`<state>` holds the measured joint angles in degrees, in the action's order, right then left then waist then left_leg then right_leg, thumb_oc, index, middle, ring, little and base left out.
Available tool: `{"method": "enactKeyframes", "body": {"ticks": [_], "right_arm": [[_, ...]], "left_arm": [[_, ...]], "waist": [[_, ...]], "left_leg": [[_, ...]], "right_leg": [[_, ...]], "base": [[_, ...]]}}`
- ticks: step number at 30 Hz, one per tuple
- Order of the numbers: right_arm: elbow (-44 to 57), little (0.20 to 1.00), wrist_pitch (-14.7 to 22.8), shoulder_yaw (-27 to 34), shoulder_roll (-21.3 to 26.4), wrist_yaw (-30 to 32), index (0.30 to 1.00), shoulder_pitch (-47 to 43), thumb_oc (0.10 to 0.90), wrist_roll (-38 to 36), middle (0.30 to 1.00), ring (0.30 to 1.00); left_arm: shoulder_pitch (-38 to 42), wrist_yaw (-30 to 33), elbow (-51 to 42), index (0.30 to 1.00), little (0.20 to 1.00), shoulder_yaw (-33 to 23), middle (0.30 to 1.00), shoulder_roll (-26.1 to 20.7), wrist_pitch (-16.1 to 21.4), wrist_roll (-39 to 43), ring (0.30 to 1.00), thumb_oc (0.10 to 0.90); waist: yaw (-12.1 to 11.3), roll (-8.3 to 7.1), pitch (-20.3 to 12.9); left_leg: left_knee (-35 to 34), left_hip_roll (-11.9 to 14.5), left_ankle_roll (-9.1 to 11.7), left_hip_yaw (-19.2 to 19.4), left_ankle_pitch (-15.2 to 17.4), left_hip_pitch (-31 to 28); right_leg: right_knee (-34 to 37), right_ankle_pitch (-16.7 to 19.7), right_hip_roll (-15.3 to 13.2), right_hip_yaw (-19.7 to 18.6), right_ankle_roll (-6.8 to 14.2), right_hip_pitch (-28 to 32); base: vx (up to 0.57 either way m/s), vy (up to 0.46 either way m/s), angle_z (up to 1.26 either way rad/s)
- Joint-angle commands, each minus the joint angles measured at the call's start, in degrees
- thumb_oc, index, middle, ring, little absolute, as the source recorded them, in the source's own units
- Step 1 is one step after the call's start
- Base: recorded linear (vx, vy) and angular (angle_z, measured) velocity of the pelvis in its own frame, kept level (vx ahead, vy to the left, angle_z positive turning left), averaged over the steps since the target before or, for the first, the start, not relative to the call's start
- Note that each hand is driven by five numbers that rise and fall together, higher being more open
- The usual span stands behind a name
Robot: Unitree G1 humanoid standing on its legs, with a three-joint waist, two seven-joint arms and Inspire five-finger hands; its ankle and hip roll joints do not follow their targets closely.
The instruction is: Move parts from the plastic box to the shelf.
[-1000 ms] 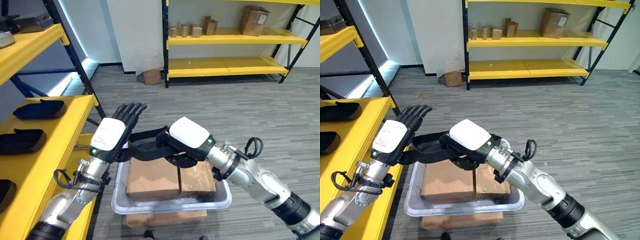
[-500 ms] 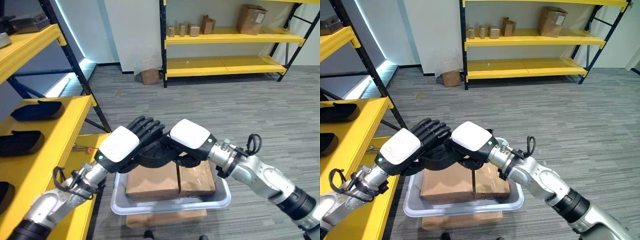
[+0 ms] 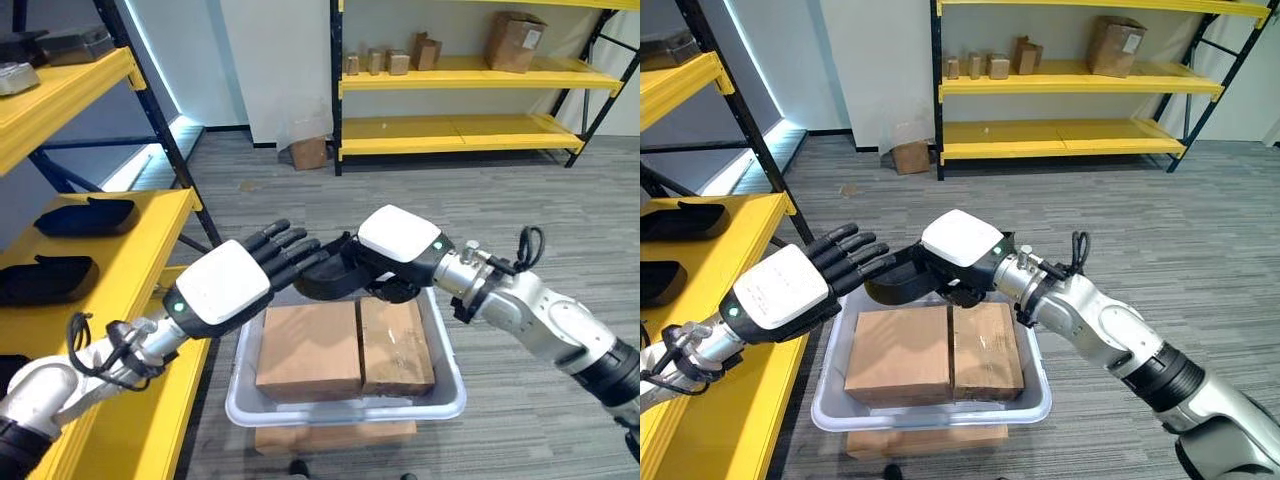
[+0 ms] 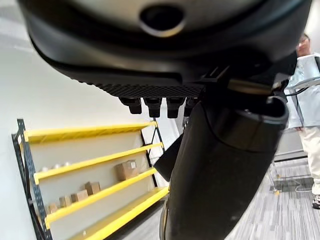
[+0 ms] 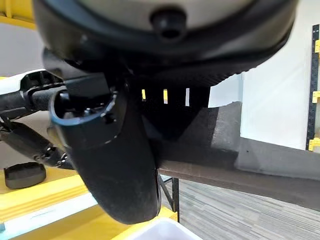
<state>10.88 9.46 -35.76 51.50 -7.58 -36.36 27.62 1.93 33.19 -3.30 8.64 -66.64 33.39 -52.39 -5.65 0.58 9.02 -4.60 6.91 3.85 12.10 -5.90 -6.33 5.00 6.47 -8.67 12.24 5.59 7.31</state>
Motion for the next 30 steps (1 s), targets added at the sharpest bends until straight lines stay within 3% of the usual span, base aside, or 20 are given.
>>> {"method": "enactKeyframes", "body": {"ticks": [1,8,16,26,30], "right_arm": [[3.28,0.3,0.25,-0.23,-0.92,2.27,0.3,-10.27,0.4,-3.9,0.3,0.3],[6.55,0.3,0.63,-1.4,-3.5,-0.71,0.3,-11.33,0.4,-6.22,0.3,0.3],[11.78,0.3,-1.0,-1.63,-8.33,-2.0,0.3,-9.76,0.4,-4.94,0.3,0.3],[9.88,0.3,-4.54,-0.21,-7.88,-1.91,0.3,-11.38,0.4,-2.18,0.3,0.3],[9.71,0.3,-3.9,0.69,-6.82,-1.75,0.3,-11.4,0.4,-3.37,0.3,0.3]], "left_arm": [[7.59,2.31,-1.53,1.0,1.0,-1.52,1.0,-1.28,-0.9,4.31,1.0,0.9],[10.11,-3.56,-1.67,1.0,1.0,3.2,1.0,2.47,-5.41,6.52,1.0,0.9],[13.12,-7.67,3.5,1.0,1.0,10.47,1.0,10.18,-15.12,4.53,1.0,0.9],[12.73,-15.45,4.6,1.0,1.0,13.67,1.0,12.82,-14.63,6.76,1.0,0.9],[11.68,-15.63,4.62,1.0,1.0,13.37,1.0,12.68,-15.67,6.31,1.0,0.9]], "waist": [[-0.06,-0.87,-3.96],[0.41,-0.94,-4.01],[1.22,-1.09,-3.88],[1.59,-1.17,-4.03],[1.83,-1.25,-4.0]], "left_leg": [[-0.16,1.62,1.01,-0.23,5.31,-3.27],[-0.22,1.5,0.96,0.05,5.54,-3.39],[-0.19,1.63,0.86,0.47,5.8,-3.45],[-0.08,1.6,0.75,0.96,6.03,-3.56],[-0.04,1.65,0.76,1.18,6.09,-3.59]], "right_leg": [[-0.3,-4.59,-1.39,1.62,2.06,1.96],[-0.22,-4.68,-1.18,1.12,2.01,1.9],[-0.16,-4.76,-0.97,0.09,1.89,1.53],[-0.13,-4.96,-0.67,-0.54,1.8,1.23],[-0.17,-4.99,-0.57,-0.75,1.83,1.08]], "base": [[0.0,0.0,0.0],[0.0,0.0,0.0],[0.0,0.0,-0.01],[0.0,0.0,0.0],[0.0,0.0,0.0]]}}
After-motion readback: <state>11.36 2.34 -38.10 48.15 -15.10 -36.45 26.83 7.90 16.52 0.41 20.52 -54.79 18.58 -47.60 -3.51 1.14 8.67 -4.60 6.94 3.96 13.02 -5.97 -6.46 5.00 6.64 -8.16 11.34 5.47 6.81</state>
